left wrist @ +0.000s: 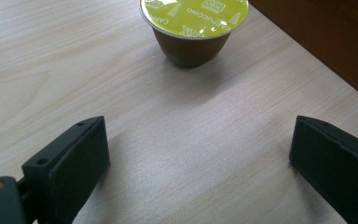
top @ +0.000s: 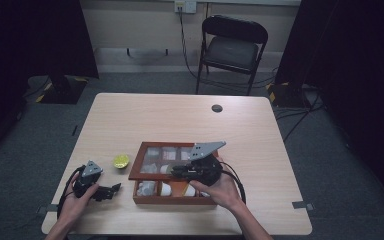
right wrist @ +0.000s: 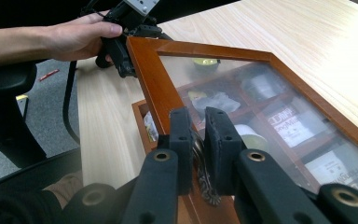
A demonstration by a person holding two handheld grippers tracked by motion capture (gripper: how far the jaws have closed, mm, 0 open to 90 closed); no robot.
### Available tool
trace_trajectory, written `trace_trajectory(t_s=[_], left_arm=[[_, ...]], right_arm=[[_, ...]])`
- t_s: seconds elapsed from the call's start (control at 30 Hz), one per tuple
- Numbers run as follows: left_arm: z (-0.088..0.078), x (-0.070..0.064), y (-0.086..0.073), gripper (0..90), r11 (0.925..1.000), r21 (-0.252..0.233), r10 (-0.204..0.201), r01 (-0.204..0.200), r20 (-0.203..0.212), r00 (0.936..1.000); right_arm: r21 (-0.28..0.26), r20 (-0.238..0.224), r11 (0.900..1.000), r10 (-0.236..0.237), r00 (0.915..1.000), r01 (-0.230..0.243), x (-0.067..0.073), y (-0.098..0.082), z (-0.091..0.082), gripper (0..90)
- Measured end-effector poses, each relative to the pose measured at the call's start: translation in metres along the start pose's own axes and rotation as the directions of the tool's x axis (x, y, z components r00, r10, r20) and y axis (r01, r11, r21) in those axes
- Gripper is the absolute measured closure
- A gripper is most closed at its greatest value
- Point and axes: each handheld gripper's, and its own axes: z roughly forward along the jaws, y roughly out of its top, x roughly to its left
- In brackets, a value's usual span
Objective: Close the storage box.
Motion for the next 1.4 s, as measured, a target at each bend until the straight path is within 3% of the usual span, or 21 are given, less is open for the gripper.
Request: trace_trajectory(t_s=[0.5,0.63,1.13,1.4], left_arm=[[-0.001,0.000,-0.001,4.2,1.0000,-0.002,0.002,-0.002,0.001,1.0000],[-0.001,0.000,-0.001,4.2,1.0000,-0.002,0.002,-0.002,0.001,1.0000],[-0.001,0.000,-0.001,4.1,1.0000,-0.002,0.003,-0.003,0.003,1.0000],[-0.001,0.000,-0.001,4.1,1.0000,-0.005,0.002,-0.002,0.002,1.0000]], right_arm=[[0.026,-0.017,1.000,-0.014,0.9998,0.014,0.005,-0.017,0.010,81.5],[0.058,-0.020,0.998,-0.024,0.9995,0.025,0.007,-0.021,0.015,81.5],[0.098,-0.035,0.994,-0.041,0.9985,0.044,0.010,-0.040,0.029,81.6],[0.092,-0.039,0.995,-0.041,0.9984,0.045,0.009,-0.045,0.031,81.6]])
